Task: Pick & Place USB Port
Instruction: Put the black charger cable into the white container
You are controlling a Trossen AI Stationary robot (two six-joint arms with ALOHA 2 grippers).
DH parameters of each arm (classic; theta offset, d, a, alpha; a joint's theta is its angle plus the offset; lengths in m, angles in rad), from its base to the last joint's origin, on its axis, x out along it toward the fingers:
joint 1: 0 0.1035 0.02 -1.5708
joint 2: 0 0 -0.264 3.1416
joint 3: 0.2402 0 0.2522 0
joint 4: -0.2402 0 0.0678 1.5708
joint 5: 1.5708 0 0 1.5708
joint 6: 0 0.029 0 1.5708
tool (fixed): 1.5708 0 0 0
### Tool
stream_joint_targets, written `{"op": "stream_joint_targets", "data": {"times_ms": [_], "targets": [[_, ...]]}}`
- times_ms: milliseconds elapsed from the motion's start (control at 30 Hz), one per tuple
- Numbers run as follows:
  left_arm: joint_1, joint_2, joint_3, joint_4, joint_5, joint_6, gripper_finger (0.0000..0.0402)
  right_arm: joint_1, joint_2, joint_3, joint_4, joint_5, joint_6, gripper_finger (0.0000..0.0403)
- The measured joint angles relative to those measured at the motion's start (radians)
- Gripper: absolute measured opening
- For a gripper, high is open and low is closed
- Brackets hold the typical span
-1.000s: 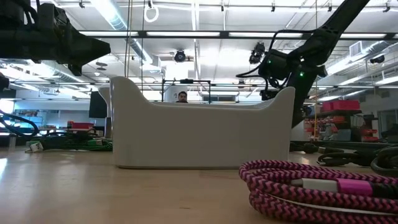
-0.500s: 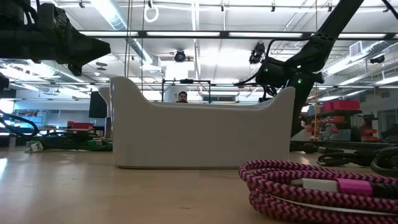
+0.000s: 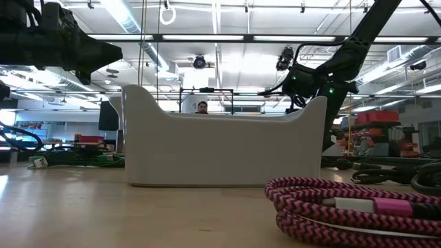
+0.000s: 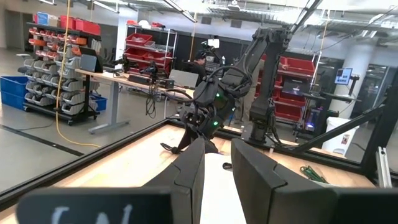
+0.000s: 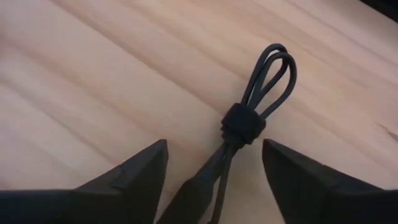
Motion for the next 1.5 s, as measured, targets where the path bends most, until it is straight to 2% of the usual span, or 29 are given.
{"op": "stream_joint_targets", "data": {"times_ms": [200, 467, 733, 900, 1067, 1233, 1500], "targets": [[0.000, 0.000, 0.000, 0.000, 0.000, 0.000, 0.0083, 0.001, 0.001, 0.000, -0.007, -0.006, 0.029, 0.0177], [0.000, 0.000, 0.000, 0.000, 0.000, 0.000, 0.0083, 0.000, 0.000, 0.002, -0.008, -0.004, 0.026, 0.0017], [0.001, 0.000, 0.000, 0.000, 0.000, -0.011, 0.0083, -0.001, -0.007, 0.000, -0.013, -0.009, 0.019, 0.0005], [0.000, 0.000, 0.000, 0.000, 0.001, -0.029, 0.0083, 0.000, -0.060, -0.003, -0.036, -0.044, 0.002, 0.0002], [0.000, 0.000, 0.000, 0.000, 0.033, -0.047, 0.0083, 0.003, -0.171, -0.003, -0.039, -0.088, -0.025, 0.0001], [0.000, 0.000, 0.000, 0.001, 0.035, -0.047, 0.0083, 0.028, -0.334, -0.003, -0.058, -0.088, -0.054, 0.0001], [0.000, 0.000, 0.000, 0.042, 0.034, -0.047, 0.0083, 0.147, -0.593, 0.036, -0.057, -0.111, -0.088, 0.0000]]}}
